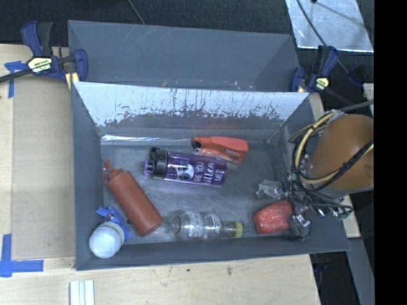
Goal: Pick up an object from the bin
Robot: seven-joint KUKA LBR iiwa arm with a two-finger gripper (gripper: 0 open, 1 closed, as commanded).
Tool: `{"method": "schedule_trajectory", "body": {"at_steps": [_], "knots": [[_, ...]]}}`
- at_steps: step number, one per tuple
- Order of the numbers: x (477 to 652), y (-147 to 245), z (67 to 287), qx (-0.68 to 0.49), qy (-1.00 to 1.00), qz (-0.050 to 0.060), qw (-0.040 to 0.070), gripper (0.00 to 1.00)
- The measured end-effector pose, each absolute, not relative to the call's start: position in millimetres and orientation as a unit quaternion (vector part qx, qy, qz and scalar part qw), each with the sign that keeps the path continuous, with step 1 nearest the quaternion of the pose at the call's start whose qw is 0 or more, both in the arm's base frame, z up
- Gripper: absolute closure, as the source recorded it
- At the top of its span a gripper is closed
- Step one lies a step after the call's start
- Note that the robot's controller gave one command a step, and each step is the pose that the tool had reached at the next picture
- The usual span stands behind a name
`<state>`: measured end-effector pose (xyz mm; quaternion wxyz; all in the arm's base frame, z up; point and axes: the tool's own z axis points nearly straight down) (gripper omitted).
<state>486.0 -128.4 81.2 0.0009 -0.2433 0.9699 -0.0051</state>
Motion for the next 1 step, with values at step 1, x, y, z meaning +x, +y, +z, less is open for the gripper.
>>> {"method": "schedule_trajectory", "body": {"at_steps": [1], "knots": [[487.3,-135.8,78.9,-0.202,0.979,-0.005,0.001,1.0]]}}
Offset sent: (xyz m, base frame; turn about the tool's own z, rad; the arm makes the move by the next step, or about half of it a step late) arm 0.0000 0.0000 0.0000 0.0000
